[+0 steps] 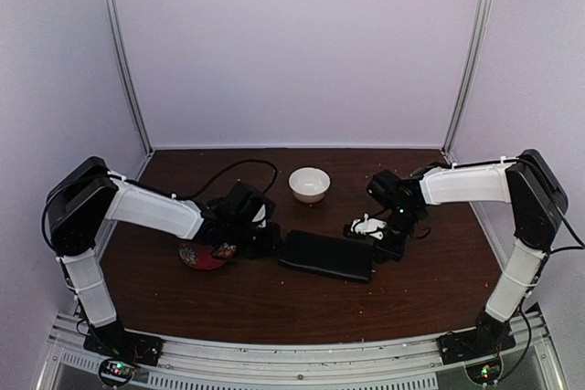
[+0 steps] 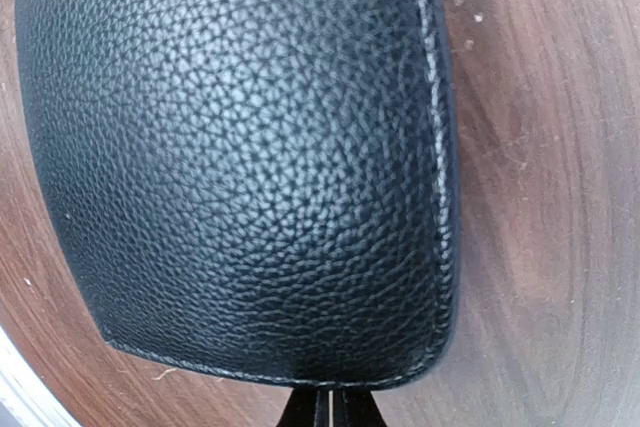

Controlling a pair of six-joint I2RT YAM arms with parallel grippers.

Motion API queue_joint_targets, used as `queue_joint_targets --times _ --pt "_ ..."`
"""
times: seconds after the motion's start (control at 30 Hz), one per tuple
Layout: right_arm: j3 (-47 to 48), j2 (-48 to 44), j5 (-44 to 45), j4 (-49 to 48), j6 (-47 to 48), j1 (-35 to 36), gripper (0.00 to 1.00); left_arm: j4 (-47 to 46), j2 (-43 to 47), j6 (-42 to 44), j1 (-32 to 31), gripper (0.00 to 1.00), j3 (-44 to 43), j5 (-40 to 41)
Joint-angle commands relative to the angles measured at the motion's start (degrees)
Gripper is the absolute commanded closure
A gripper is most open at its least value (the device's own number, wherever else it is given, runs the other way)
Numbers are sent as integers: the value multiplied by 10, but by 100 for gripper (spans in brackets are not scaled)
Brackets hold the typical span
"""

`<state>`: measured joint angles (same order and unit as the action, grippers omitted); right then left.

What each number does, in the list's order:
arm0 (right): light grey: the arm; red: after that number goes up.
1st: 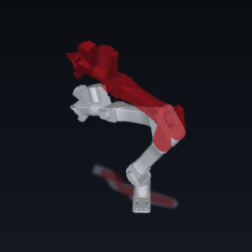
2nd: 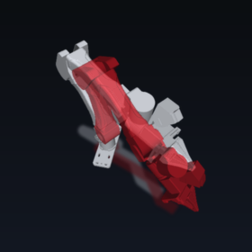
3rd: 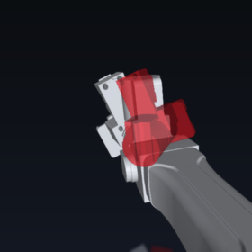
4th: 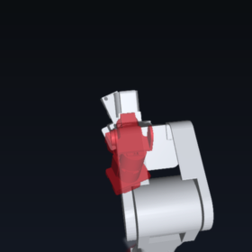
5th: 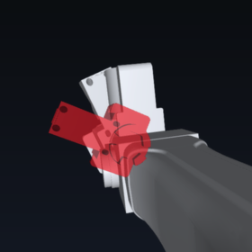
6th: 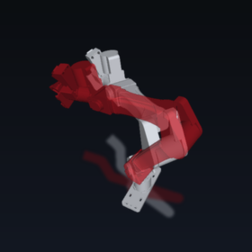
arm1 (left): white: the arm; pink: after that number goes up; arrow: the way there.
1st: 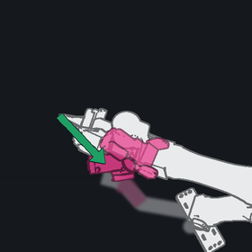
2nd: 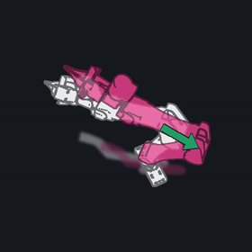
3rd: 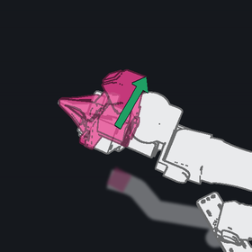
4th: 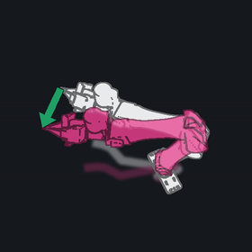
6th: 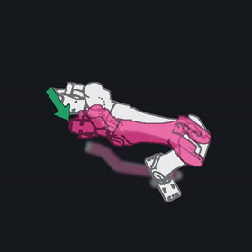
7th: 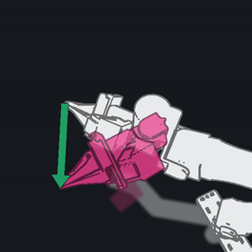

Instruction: Sort the hair-cutting tools

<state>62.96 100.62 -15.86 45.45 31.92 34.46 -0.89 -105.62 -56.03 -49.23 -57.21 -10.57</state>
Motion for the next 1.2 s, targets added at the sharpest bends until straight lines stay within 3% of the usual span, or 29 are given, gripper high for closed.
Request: queue_joint_targets --times 0.0,0.1,0.2,0.3,0.47,0.57,0.67,0.77,1.17 --pt "15 -4 -13 29 -3 16 100 17 22 -25 -9 100 18 67" --pt "27 -5 -3 29 1 3 100 74 59 30 -28 97 13 116" --pt "51 5 -3 36 4 -15 100 173 92 108 -69 75 -17 227" --pt "73 17 2 34 5 -22 100 235 99 211 -127 64 -62 311" --pt "104 44 -6 38 6 -23 100 186 59 447 -192 61 -120 247" --pt "114 53 -11 39 6 -22 100 209 10 524 -205 58 -181 222" --pt "115 58 -12 39 6 -22 100 250 -43 588 -206 46 -250 209" --pt "116 64 -16 40 6 -22 100 245 -77 635 -206 41 -278 225" --pt "118 80 -25 37 7 -23 100 265 -186 729 -204 41 -353 249"
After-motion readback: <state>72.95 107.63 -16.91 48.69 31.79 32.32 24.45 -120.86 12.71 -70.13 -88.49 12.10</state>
